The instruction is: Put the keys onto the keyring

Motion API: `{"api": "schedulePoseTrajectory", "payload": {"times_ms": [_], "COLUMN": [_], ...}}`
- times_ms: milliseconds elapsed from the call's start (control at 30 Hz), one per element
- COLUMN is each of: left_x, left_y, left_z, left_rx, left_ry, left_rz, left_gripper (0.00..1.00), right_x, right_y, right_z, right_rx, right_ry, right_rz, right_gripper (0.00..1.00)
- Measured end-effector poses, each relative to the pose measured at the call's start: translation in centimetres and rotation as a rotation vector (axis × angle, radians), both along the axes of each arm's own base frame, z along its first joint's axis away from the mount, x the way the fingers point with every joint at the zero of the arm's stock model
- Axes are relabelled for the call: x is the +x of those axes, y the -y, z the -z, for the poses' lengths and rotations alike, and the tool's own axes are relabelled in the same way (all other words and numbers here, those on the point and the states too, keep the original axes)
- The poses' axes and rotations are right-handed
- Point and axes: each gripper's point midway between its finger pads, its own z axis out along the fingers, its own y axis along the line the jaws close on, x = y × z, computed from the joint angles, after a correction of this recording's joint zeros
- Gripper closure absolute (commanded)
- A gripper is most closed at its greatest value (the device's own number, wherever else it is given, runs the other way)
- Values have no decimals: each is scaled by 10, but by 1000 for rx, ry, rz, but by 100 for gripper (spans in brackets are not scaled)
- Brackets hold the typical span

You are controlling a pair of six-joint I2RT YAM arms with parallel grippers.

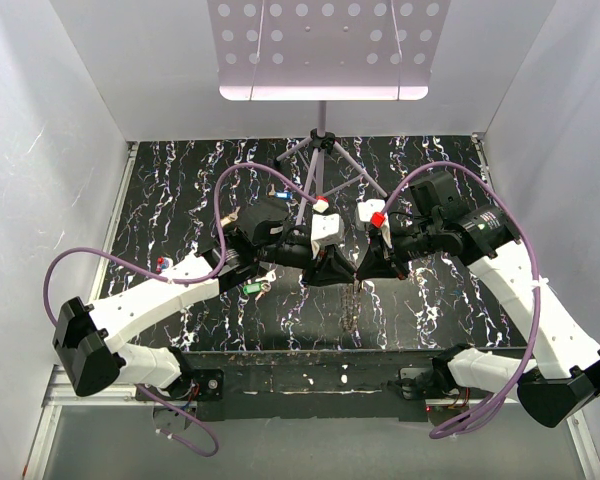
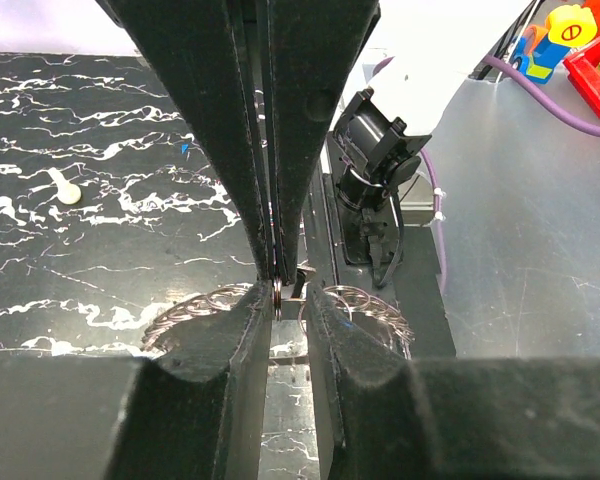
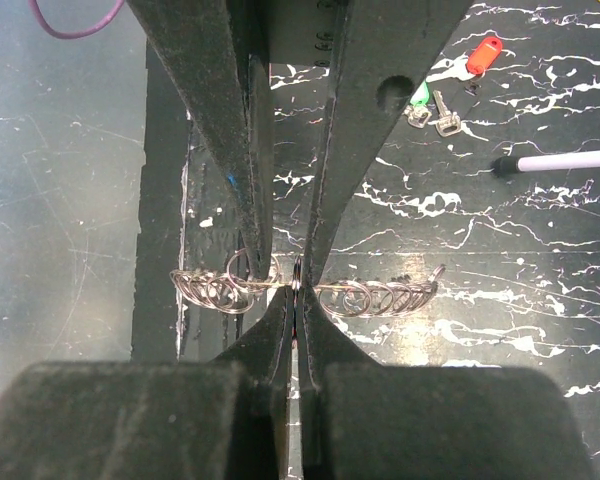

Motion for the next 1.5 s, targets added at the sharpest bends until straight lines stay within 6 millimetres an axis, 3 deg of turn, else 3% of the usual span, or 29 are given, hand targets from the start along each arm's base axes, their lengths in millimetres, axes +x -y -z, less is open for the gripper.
{"api": "schedulePoseTrajectory", "payload": {"times_ms": [200,467,733,933,1067,1233,1500], "left_x": [0,2,1,1,1,1,-11], "left_y": [0,0,0,-1,-1,-2,-23], "left_z": [2,3,5,6,6,4,2], "left_rx": [7,11,22,27,27,7,-161], "left_ry": [-5,-4,-11,-13,-12,-18,-69], "left_rz": [-1,-7,-7,-8,-6,-18,-96], "left_gripper": [81,91,87,100,100,100,100], "right_x": [0,-1,-1,-2,-2,-4,1], "right_y": [0,0,0,-1,-1,-2,-11], "right_z": [0,0,0,-1,-1,-3,-38], "right_rx": [-2,-3,-3,1,2,13,176], "right_ry": [-9,-17,-25,-35,-41,-65,-160], "right_rz": [6,8,14,14,15,22,40], "right_gripper": [99,99,99,99,99,59,53]}}
